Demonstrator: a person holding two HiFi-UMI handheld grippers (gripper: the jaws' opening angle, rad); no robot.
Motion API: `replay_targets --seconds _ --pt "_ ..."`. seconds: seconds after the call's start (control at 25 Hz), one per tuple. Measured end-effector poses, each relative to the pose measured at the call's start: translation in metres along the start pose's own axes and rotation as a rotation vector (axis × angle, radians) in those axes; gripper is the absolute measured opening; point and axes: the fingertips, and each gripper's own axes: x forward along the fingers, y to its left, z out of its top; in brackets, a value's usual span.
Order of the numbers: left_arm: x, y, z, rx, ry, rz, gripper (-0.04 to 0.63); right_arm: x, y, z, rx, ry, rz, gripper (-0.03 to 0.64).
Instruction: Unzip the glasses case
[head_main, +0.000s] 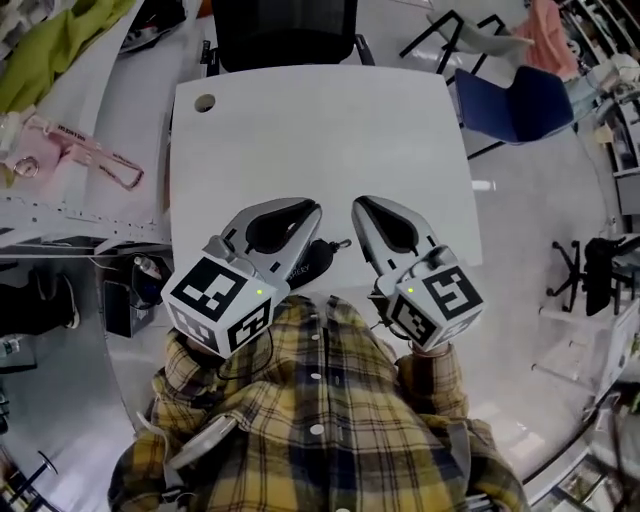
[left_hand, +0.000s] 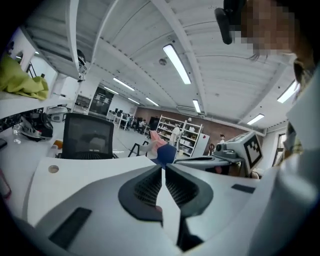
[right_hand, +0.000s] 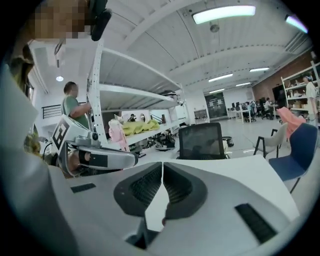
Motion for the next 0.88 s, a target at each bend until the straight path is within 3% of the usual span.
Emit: replay_targets --seconds 0.32,0.88 --pt "-0.009 -0.029 0.028 0.063 -0.063 0.0 0.008 -0.021 0.026 0.036 -0.036 -0.1 0.011 0.0" --pt "-0.018 -0.019 0.027 0.083 -0.069 0.017 0.007 -0.012 0.037 0.032 -0.064 -0.064 0.022 -0.002"
